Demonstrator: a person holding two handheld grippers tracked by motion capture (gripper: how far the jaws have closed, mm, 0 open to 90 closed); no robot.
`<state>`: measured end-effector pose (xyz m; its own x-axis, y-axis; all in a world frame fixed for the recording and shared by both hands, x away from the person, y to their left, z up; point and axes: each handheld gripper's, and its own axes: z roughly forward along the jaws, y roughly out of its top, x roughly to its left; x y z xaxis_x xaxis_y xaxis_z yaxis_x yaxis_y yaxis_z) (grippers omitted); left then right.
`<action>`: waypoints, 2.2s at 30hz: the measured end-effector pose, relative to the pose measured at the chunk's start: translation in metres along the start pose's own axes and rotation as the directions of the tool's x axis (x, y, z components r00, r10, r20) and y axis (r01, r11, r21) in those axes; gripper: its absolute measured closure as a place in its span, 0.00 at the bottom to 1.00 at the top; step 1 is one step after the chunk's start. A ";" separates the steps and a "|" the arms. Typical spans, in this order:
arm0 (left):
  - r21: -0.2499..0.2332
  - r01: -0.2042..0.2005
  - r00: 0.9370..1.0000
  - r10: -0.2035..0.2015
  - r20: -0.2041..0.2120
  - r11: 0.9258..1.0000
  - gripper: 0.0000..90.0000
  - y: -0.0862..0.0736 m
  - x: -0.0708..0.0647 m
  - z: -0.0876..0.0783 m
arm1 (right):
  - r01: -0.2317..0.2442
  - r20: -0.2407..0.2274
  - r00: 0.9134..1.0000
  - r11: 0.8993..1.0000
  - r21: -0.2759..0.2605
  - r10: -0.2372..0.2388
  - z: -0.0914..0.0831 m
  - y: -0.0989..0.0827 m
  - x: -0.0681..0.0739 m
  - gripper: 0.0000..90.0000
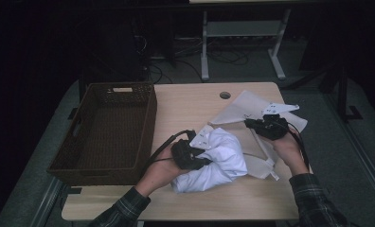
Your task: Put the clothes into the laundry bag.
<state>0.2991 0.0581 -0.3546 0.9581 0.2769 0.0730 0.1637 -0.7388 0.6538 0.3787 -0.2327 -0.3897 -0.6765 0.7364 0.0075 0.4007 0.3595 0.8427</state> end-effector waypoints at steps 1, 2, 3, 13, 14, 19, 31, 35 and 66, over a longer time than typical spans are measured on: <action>0.001 -0.005 1.000 0.005 0.003 1.000 0.87 0.001 0.000 0.002 | 0.005 -0.005 1.000 1.000 0.002 -0.005 0.000 0.001 0.002 0.96; 0.003 -0.009 1.000 0.009 0.004 1.000 0.87 0.002 -0.001 0.005 | 0.010 -0.011 1.000 1.000 0.002 -0.010 0.000 0.001 0.004 0.96; 0.003 -0.009 1.000 0.009 0.004 1.000 0.87 0.002 -0.001 0.005 | 0.016 -0.015 1.000 1.000 0.001 -0.016 0.000 0.002 0.005 0.96; 0.012 -0.022 1.000 0.022 0.003 1.000 0.87 0.006 0.003 0.023 | 0.043 -0.048 0.998 0.999 0.008 -0.042 -0.001 0.005 0.017 0.96; 0.011 -0.019 1.000 0.019 0.003 1.000 0.87 0.006 0.004 0.026 | 0.043 -0.051 0.998 0.999 0.007 -0.043 -0.001 0.005 0.017 0.96; 0.023 -0.019 1.000 0.019 -0.010 1.000 0.86 0.008 0.010 0.038 | 0.050 -0.060 0.997 0.999 0.007 -0.049 0.000 0.006 0.020 0.96; 0.045 -0.004 0.999 0.006 -0.035 0.999 0.87 0.012 0.021 0.054 | 0.057 -0.076 0.996 0.998 0.014 -0.056 0.002 0.007 0.022 0.96; 0.046 0.008 0.999 -0.006 -0.043 0.999 0.87 0.011 0.025 0.057 | 0.056 -0.078 0.995 0.998 0.014 -0.055 0.001 0.007 0.022 0.96; 0.098 0.214 0.955 -0.187 -0.232 0.972 0.87 0.010 0.059 0.084 | 0.029 -0.121 0.992 0.999 0.017 -0.027 0.007 0.012 0.031 0.96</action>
<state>0.3768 0.0152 -0.4071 0.8298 0.5445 0.1221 0.3869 -0.7191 0.5772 0.3665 -0.2015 -0.3831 -0.7566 0.6519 0.0500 0.3916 0.3906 0.8331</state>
